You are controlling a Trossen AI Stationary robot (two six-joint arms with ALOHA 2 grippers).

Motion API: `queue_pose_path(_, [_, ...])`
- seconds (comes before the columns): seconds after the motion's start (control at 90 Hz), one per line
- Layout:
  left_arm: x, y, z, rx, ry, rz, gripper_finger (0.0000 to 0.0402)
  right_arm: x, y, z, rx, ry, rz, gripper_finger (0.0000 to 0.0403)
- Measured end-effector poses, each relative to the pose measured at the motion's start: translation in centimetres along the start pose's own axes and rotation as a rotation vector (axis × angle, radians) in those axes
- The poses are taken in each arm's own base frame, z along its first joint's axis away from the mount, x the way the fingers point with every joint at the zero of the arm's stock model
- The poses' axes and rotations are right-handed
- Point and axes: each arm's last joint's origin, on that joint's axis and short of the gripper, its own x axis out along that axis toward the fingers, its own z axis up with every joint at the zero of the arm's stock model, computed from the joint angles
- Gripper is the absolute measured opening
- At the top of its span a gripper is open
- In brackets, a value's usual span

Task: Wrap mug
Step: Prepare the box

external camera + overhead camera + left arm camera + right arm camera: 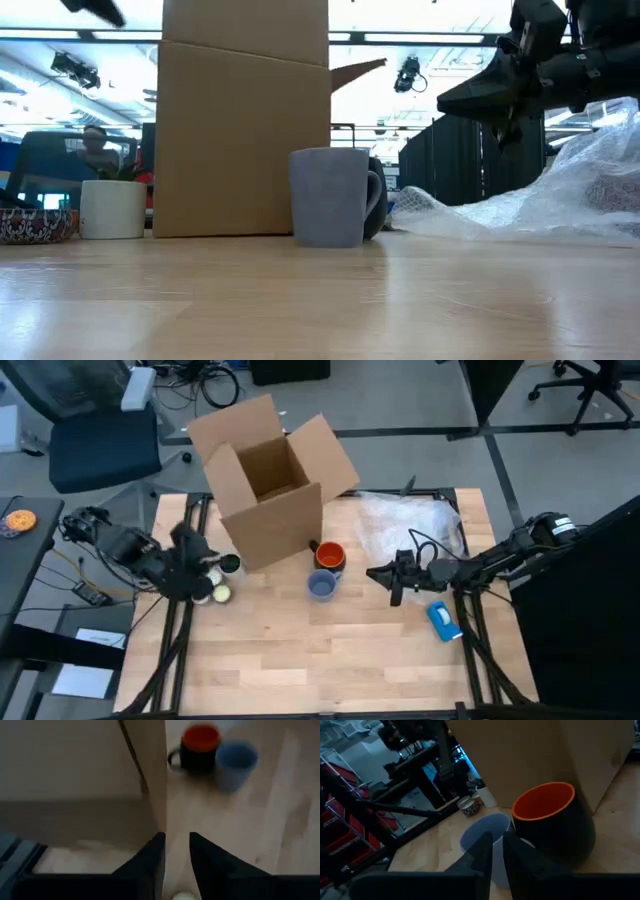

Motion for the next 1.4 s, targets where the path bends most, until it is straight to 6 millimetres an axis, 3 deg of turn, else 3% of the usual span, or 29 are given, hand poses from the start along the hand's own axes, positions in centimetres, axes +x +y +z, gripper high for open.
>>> queue_pose_path(0.467, [-0.3,0.1,1.2,0.015,-0.223,0.127,0.0146,0.0,0.0,0.0,-0.006,-0.004,-0.005,0.0020])
queue_pose_path(1.011, [1.5,0.0,2.4,-0.120,-0.236,0.284,0.0147,0.3,-0.6,0.4,-0.009,-0.023,-0.040,0.0020])
queue_pose_path(1.256, [2.8,-1.7,3.7,-0.025,-0.273,0.167,0.0147,0.3,-0.8,0.4,-0.011,-0.026,-0.046,0.0020])
queue_pose_path(1.4, [4.5,-2.2,3.7,0.059,-0.259,0.204,0.0137,0.3,-0.8,0.4,-0.011,-0.026,-0.046,0.0020])
